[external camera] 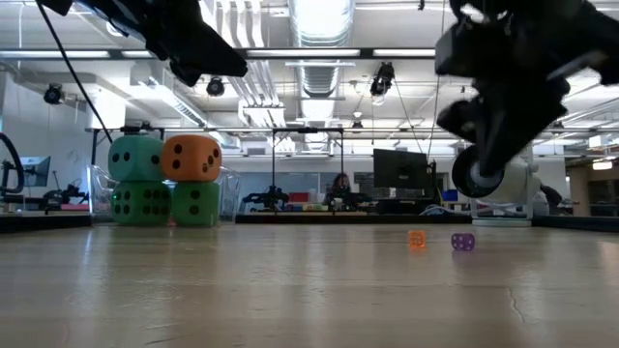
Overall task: Pick & Place Dice
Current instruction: Put the small violet die into the transparent bin
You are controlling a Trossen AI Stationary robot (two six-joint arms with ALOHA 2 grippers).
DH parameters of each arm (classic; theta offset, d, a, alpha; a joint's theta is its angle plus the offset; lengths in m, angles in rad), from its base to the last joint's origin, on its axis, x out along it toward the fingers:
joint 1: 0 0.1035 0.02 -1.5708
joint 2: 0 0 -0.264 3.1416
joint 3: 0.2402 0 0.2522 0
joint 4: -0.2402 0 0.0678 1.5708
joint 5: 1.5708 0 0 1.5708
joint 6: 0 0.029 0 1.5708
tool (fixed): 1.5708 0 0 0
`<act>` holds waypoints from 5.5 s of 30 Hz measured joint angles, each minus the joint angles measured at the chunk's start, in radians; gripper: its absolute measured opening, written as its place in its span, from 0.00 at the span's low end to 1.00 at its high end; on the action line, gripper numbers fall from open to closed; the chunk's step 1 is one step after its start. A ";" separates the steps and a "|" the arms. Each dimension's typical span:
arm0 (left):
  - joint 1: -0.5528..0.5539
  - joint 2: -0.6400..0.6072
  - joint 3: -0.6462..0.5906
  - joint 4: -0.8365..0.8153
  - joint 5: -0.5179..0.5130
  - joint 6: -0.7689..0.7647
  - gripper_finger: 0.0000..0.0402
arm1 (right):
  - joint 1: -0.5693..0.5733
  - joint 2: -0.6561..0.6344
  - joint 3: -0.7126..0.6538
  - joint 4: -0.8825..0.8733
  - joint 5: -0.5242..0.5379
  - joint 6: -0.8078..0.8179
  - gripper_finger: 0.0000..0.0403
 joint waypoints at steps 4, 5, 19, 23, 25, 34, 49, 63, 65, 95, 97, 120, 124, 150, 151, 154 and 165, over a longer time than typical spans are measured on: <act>-0.001 0.000 0.000 0.002 0.000 0.000 0.17 | -0.001 0.094 0.000 0.002 -0.009 0.024 0.02; -0.001 0.000 0.000 0.002 0.000 0.002 0.17 | -0.001 0.112 0.000 0.008 -0.010 0.024 0.02; -0.001 0.000 0.000 0.003 0.000 0.006 0.17 | -0.001 0.257 0.001 0.192 -0.080 0.022 0.02; -0.001 0.000 0.000 0.003 0.000 0.006 0.17 | -0.001 0.267 0.001 0.225 -0.079 0.007 0.02; -0.001 0.000 0.000 0.003 0.000 0.006 0.17 | -0.001 0.268 0.004 0.247 -0.078 -0.011 0.02; -0.001 0.000 0.000 0.009 0.000 0.002 0.17 | -0.013 0.307 0.038 0.249 0.008 -0.056 0.02; -0.009 0.000 0.000 0.014 0.008 -0.001 0.17 | -0.014 0.499 0.234 0.314 0.110 -0.211 0.02; -0.019 0.000 0.000 0.017 0.012 0.000 0.17 | -0.010 0.446 0.278 0.313 0.106 -0.258 0.02; -0.019 0.000 0.000 0.017 0.012 0.000 0.17 | -0.001 0.383 0.235 0.313 0.106 -0.236 0.02; -0.025 0.192 0.139 0.008 0.142 0.140 0.37 | 0.151 -0.305 -0.069 0.326 0.323 -0.274 0.02; -0.025 0.262 0.191 -0.038 0.143 0.146 0.36 | 0.151 -0.310 -0.075 0.323 0.320 -0.274 0.02; 0.046 0.646 0.473 -0.239 0.403 0.819 0.32 | 0.151 -0.310 -0.086 0.325 0.315 -0.302 0.02; 0.056 0.675 0.473 -0.206 0.403 0.893 0.32 | 0.151 -0.310 -0.086 0.325 0.315 -0.307 0.02; 0.153 0.774 0.473 -0.147 0.577 1.009 0.32 | 0.151 -0.310 -0.086 0.329 0.312 -0.318 0.02; 0.158 0.774 0.473 -0.151 0.577 1.011 0.32 | 0.151 -0.310 -0.086 0.329 0.312 -0.318 0.02; 0.176 0.780 0.473 -0.156 0.587 1.031 0.32 | 0.151 -0.310 -0.088 0.331 0.311 -0.317 0.02; 0.195 0.787 0.472 -0.172 0.677 1.035 0.32 | 0.151 -0.310 -0.098 0.331 0.311 -0.310 0.02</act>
